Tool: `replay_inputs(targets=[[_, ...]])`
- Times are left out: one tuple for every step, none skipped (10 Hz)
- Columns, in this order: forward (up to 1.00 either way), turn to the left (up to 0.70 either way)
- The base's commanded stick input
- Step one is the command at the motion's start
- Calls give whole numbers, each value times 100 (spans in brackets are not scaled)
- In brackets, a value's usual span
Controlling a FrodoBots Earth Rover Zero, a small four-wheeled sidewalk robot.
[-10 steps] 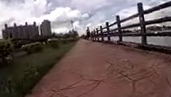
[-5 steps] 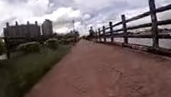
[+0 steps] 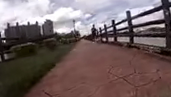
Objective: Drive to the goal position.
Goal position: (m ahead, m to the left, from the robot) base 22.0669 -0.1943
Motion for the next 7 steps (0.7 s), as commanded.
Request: replay_inputs(targets=[[100,0],[100,0],[100,0],[100,0],[100,0],[100,0],[100,0]])
